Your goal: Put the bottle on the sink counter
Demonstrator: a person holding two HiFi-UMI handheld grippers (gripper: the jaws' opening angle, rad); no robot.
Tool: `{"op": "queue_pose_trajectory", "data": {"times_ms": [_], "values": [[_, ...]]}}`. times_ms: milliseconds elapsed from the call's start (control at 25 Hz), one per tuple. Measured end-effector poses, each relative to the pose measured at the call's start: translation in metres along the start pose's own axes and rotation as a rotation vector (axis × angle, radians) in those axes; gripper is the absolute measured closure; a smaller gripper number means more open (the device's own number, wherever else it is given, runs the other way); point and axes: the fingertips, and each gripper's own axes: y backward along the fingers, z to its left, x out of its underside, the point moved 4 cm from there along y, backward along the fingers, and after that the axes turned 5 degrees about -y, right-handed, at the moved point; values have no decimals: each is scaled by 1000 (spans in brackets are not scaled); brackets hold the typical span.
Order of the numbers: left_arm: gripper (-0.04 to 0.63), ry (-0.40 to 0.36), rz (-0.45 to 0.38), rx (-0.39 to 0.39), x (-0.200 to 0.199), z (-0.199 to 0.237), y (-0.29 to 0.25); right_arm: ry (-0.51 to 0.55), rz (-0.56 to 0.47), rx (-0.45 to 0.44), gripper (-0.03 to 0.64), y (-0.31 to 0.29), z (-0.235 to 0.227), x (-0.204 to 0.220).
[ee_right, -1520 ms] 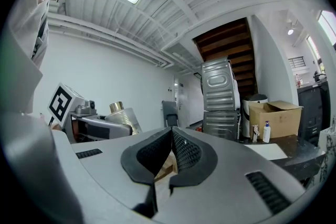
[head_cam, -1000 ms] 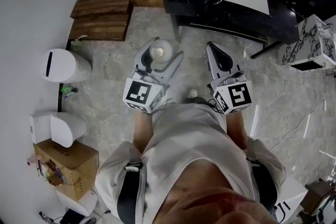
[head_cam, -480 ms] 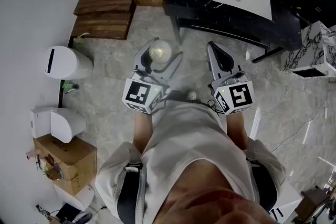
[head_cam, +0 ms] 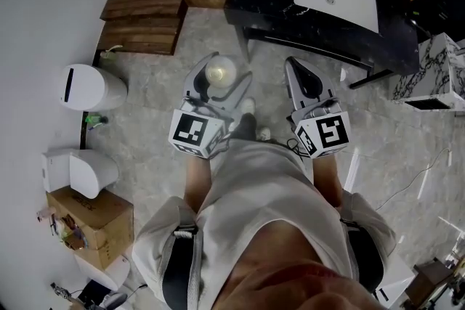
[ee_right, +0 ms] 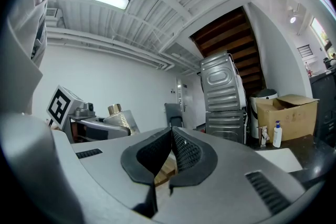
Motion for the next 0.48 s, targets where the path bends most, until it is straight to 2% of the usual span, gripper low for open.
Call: {"op": "queue_pose_trajectory", "data": {"times_ms": [480], "values": [[265, 14, -15, 42, 1, 36, -46, 13, 6, 46, 618, -43, -27, -3]]}}
